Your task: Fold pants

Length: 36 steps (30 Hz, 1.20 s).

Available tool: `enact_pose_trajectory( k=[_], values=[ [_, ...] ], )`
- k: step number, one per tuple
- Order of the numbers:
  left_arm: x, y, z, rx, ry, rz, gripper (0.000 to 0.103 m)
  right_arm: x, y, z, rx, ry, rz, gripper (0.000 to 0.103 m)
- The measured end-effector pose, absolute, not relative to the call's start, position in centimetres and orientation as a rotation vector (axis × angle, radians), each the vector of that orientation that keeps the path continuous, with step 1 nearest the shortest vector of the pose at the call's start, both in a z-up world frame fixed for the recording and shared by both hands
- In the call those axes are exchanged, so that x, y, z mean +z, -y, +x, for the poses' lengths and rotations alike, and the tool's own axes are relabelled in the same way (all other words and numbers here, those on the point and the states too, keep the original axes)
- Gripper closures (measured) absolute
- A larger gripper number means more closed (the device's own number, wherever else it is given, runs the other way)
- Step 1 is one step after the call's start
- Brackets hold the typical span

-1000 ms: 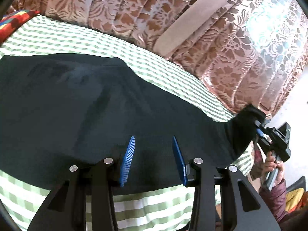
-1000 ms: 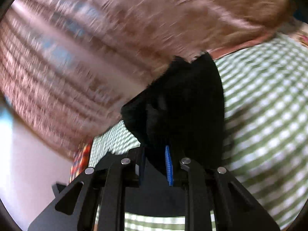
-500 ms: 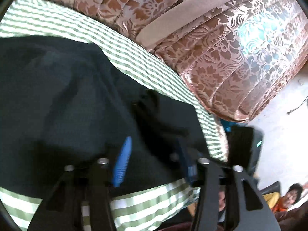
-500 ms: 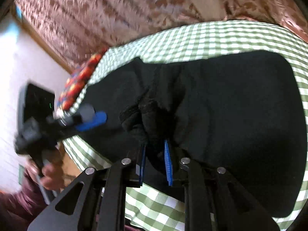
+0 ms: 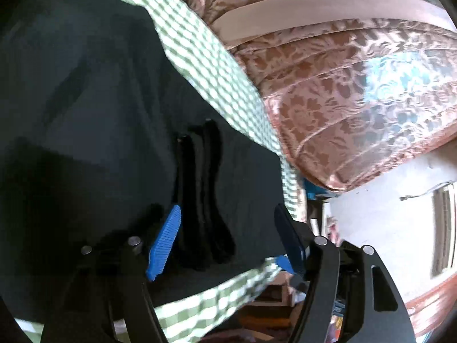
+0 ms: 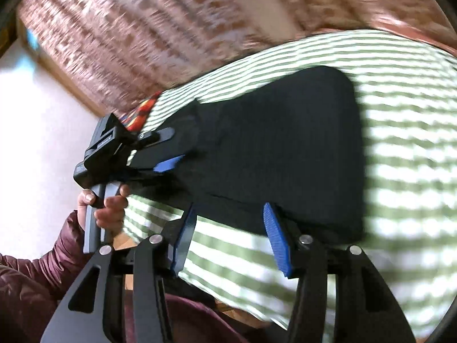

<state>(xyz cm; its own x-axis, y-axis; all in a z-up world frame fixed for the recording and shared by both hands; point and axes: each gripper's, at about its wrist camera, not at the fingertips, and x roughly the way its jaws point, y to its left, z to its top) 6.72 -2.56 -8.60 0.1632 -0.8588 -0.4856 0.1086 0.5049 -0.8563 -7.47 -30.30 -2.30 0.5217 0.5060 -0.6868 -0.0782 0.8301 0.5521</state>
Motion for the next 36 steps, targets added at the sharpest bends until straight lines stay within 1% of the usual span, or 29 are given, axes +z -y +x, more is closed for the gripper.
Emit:
enact_pose_trajectory(
  k=[2,3,4,5,6,7,9,10,13,16,18,19,21,22,23,25,26,27,28,29,32,33,35,36],
  values=[
    [-8.8,3.4,6.9,-0.814,-1.228,-0.756,0.037,-2.5,32.0,-9.0,0.298,-0.982,0.493,0.057],
    [-8.8,3.8,6.9,-0.825,-1.224,-0.74,0.045,-3.0,33.0,-9.8,0.255,-0.998,0.496,0.058],
    [-8.7,4.3,6.9,-0.832,-1.224,-0.721,0.06,-3.5,33.8,-10.5,0.218,-1.015,0.504,0.058],
    [-8.8,4.6,7.0,-0.829,-1.228,-0.711,0.065,-3.9,34.2,-10.7,0.193,-1.023,0.504,0.058],
    [-9.0,4.9,7.1,-0.823,-1.229,-0.703,0.075,-4.3,34.6,-11.2,0.154,-1.029,0.503,0.058],
    [-9.0,5.1,7.0,-0.818,-1.225,-0.684,0.09,-4.5,34.8,-11.2,0.133,-1.028,0.504,0.058],
    [-8.4,5.4,6.9,-0.8,-1.198,-0.635,0.093,-5.1,35.0,-10.8,0.09,-1.024,0.502,0.058],
    [-7.9,5.3,6.8,-0.811,-1.176,-0.641,0.093,-5.3,35.0,-10.3,0.072,-1.021,0.499,0.061],
    [-5.0,4.6,5.8,-0.855,-1.073,-0.604,0.093,-5.4,34.9,-9.2,0.066,-0.993,0.526,0.078],
    [-3.8,3.7,4.4,-0.843,-1.023,-0.515,0.093,-6.1,34.4,-8.6,0.066,-1.028,0.473,0.078],
    [-5.1,3.6,4.2,-0.794,-1.063,-0.449,0.093,-6.6,34.4,-8.6,0.069,-1.04,0.479,0.078],
    [-6.8,3.6,4.2,-0.746,-1.112,-0.402,0.093,-6.5,34.4,-8.6,0.077,-1.044,0.477,0.077],
    [-9.0,3.3,4.3,-0.716,-1.153,-0.421,0.093,-6.1,34.3,-8.8,0.1,-1.072,0.463,0.07],
    [-9.1,2.9,4.2,-0.723,-1.14,-0.465,0.093,-5.8,34.4,-9.0,0.12,-1.087,0.456,0.061],
    [-9.0,2.7,4.2,-0.73,-1.132,-0.481,0.093,-5.2,34.6,-9.0,0.138,-1.091,0.445,0.057],
    [-8.6,2.6,4.1,-0.751,-1.112,-0.486,0.093,-3.4,35.3,-9.2,0.163,-1.07,0.431,0.057],
    [-8.5,2.6,4.1,-0.76,-1.109,-0.491,0.091,-2.5,35.6,-9.0,0.171,-1.05,0.434,0.056],
    [-8.5,2.5,4.1,-0.774,-1.109,-0.499,0.081,-1.3,35.9,-8.5,0.172,-1.018,0.441,0.054],
    [-8.4,2.3,4.1,-0.793,-1.107,-0.514,0.064,-0.4,35.9,-7.7,0.175,-0.988,0.454,0.054],
    [-8.2,2.1,4.2,-0.8,-1.093,-0.542,0.06,0.3,35.7,-6.6,0.178,-0.959,0.475,0.054],
    [-7.4,1.8,4.9,-0.835,-1.076,-0.611,0.056,1.3,34.9,-3.0,0.172,-0.906,0.486,0.054],
    [-7.1,1.9,5.3,-0.83,-1.076,-0.619,0.053,1.4,34.5,-1.4,0.17,-0.891,0.482,0.055],
    [-7.1,2.1,6.1,-0.834,-1.085,-0.611,0.052,1.2,33.6,1.4,0.188,-0.881,0.486,0.063],
    [-7.2,2.3,6.4,-0.836,-1.096,-0.609,0.052,0.9,33.0,3.1,0.203,-0.886,0.495,0.063]
  ],
)
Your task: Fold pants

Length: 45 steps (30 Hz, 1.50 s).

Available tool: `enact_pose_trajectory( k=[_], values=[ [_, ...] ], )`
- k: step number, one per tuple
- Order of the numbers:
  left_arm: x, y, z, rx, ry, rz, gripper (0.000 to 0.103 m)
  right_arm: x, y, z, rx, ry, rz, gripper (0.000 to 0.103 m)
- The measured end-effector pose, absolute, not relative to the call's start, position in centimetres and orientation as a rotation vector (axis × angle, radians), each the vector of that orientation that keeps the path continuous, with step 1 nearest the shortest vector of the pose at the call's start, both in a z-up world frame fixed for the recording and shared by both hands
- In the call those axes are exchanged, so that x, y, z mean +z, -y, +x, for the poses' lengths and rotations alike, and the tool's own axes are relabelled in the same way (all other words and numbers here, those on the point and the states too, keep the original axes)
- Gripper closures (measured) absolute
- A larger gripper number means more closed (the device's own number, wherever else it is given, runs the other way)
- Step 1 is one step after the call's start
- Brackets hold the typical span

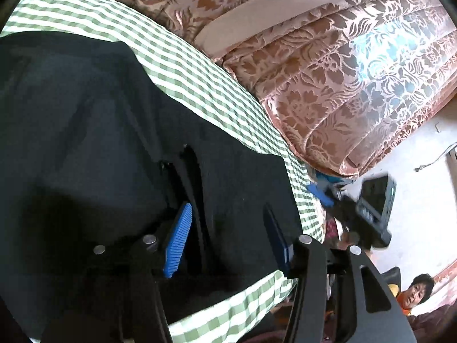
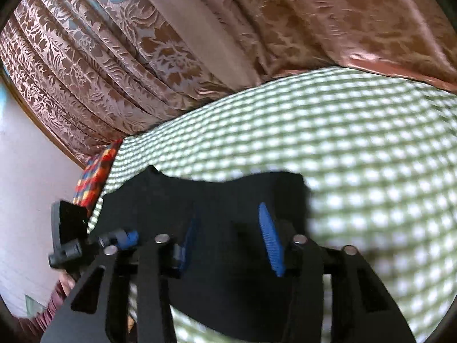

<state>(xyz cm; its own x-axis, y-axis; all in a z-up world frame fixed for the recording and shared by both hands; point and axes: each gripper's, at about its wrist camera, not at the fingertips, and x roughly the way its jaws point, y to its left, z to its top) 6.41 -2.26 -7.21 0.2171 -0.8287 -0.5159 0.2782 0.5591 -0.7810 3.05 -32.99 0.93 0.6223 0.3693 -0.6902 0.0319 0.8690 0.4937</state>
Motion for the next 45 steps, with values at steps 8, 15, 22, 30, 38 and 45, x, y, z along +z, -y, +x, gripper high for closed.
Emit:
enact_pose_trajectory(
  k=[8,15,22,30,38,45],
  values=[
    [-8.5,5.1,7.1,-0.829,-1.124,-0.517,0.089,-4.6,32.3,6.8,0.036,-0.996,0.424,0.066],
    [-8.5,4.2,6.0,-0.824,-1.105,-0.473,0.067,-6.4,31.3,5.2,0.039,-0.896,0.321,0.064],
    [-9.1,2.7,10.5,-0.793,-1.135,-0.669,0.036,-5.0,31.1,5.0,0.077,-0.879,0.34,0.049],
    [-7.2,3.2,10.6,-0.708,-1.027,-0.545,0.094,-1.9,29.6,2.0,0.173,-0.845,0.328,0.048],
    [-9.3,2.4,8.0,-0.548,-1.064,-0.33,0.103,-5.9,25.4,-0.7,0.233,-0.944,0.206,0.047],
    [-9.1,-1.0,7.3,-0.693,-1.034,-0.677,0.05,-6.5,24.3,-0.8,0.217,-0.919,0.13,0.042]
  ],
)
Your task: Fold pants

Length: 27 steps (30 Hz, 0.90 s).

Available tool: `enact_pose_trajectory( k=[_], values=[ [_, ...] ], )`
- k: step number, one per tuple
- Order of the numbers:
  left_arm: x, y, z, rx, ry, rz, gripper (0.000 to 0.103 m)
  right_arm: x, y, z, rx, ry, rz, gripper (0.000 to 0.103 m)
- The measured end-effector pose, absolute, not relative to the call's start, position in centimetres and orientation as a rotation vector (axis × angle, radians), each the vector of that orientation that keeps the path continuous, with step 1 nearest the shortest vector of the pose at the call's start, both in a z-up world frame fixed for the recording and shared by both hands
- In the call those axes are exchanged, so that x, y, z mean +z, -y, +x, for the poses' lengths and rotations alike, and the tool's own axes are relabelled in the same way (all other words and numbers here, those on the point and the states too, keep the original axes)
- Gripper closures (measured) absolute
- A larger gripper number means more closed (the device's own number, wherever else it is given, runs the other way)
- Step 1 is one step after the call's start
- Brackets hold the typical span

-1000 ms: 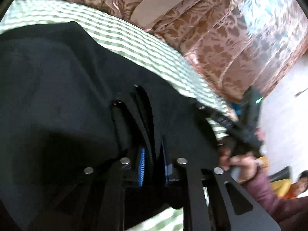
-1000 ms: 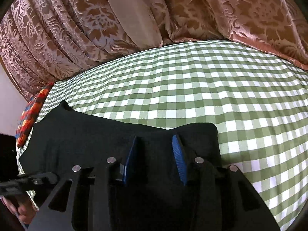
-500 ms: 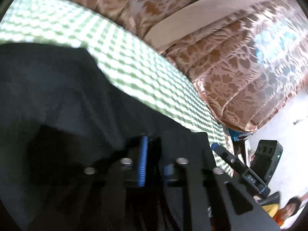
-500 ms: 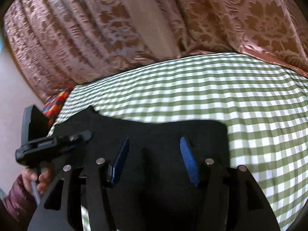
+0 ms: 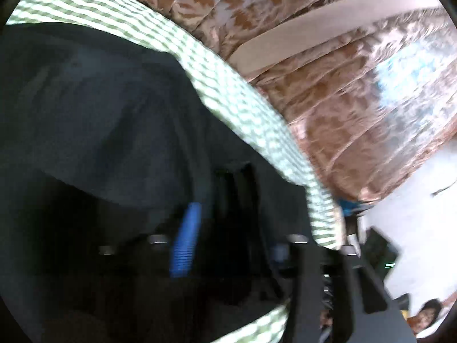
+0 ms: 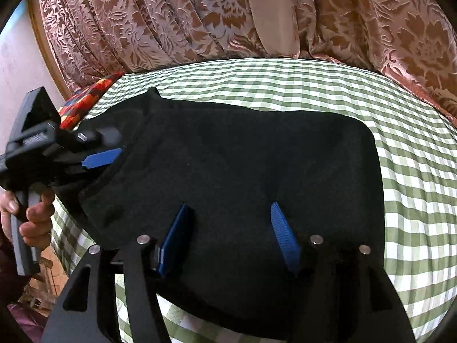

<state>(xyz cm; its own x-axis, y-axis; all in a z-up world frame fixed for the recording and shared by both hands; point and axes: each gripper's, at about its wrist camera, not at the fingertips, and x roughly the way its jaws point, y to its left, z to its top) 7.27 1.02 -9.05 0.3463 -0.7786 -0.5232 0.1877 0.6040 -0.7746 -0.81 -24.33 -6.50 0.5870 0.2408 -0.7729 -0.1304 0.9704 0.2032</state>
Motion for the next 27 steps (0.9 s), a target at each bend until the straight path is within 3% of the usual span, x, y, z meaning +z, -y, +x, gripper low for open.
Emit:
enact_pose_trajectory(
  k=[2,6,9,10,15,18,19,23,27],
  values=[
    [-8.9,-0.8,7.7,-0.713,-1.052,-0.694,0.045,-6.5,24.3,-0.9,0.215,-0.916,0.132,0.04],
    [-9.0,1.9,8.1,-0.752,-1.124,-0.61,0.046,-6.3,24.1,-1.0,0.216,-0.912,0.138,0.037],
    [-8.3,3.8,6.9,-0.785,-1.126,-0.503,0.091,-6.3,24.4,-1.1,0.224,-0.913,0.146,0.037],
    [-7.9,4.1,6.3,-0.762,-1.103,-0.449,0.092,-6.3,24.3,-1.2,0.229,-0.914,0.144,0.037],
    [-8.4,4.0,4.6,-0.675,-1.086,-0.372,0.091,-6.2,24.0,-1.3,0.273,-0.935,0.128,0.037],
    [-8.8,3.6,4.5,-0.656,-1.082,-0.398,0.086,-4.3,24.5,-0.5,0.33,-0.951,0.185,0.049],
    [-8.7,3.6,4.5,-0.649,-1.087,-0.391,0.08,-3.7,24.5,-0.3,0.341,-0.936,0.193,0.05],
    [-8.2,4.0,3.8,-0.635,-1.076,-0.31,0.078,-1.5,22.7,2.6,0.449,-0.901,0.246,0.064],
    [-8.1,4.5,3.3,-0.626,-1.062,-0.302,0.078,-3.2,19.8,7.6,0.54,-0.971,0.251,0.065]
  ],
)
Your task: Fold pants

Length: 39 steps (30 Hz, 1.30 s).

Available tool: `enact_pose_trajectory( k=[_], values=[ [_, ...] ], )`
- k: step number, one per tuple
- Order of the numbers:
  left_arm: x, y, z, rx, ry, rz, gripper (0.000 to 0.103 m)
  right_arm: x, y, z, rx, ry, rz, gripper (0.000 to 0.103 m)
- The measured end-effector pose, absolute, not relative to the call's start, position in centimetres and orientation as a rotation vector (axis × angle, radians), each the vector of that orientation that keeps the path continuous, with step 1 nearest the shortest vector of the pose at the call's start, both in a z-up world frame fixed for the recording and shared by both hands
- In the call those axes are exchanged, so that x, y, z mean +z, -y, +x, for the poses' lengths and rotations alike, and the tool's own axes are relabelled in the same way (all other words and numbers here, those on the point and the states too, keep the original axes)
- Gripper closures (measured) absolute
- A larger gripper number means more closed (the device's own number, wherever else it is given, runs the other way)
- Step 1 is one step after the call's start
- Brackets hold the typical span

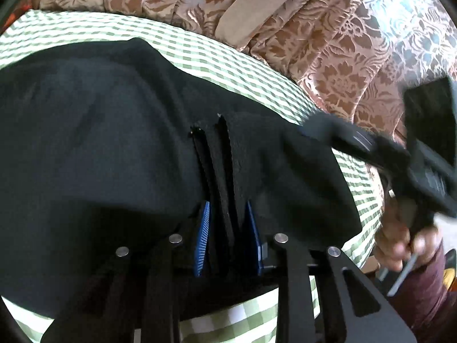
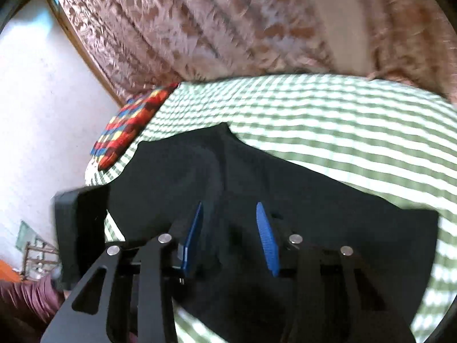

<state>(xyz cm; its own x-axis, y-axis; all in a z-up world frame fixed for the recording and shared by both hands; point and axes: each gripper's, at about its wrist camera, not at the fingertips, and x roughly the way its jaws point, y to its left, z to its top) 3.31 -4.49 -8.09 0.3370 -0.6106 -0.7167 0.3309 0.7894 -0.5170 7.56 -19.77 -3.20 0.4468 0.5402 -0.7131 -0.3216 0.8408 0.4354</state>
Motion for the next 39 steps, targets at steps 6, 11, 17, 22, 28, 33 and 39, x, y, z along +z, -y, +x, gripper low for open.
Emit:
enact_pose_trajectory(
  k=[6,11,17,22,28,33,39],
  values=[
    [-7.7,3.4,2.9,-0.591,-1.039,-0.306,0.076,-8.2,16.9,9.6,0.476,-1.031,0.145,0.066],
    [-6.4,1.0,1.2,-0.547,-0.982,-0.32,0.069,-7.0,17.8,9.1,0.476,-1.0,0.189,0.058],
    [-5.7,-7.5,-1.1,-0.357,-0.94,-0.492,0.069,-3.4,18.0,5.7,0.495,-0.904,0.235,0.051],
    [-5.9,-17.6,-4.3,-0.128,-0.867,-0.739,0.069,-3.0,17.7,1.3,0.523,-0.896,0.221,0.048],
    [-7.1,-25.9,-6.4,0.077,-0.783,-1.01,0.062,-3.9,19.5,-0.3,0.453,-0.905,0.257,0.048],
    [-8.0,-27.1,-4.6,0.119,-0.808,-1.069,0.059,-4.4,21.0,-0.2,0.42,-0.919,0.317,0.048],
    [-9.9,-27.0,-3.4,0.193,-0.877,-1.084,0.056,-5.4,21.7,-0.1,0.4,-0.939,0.354,0.048]
  ],
)
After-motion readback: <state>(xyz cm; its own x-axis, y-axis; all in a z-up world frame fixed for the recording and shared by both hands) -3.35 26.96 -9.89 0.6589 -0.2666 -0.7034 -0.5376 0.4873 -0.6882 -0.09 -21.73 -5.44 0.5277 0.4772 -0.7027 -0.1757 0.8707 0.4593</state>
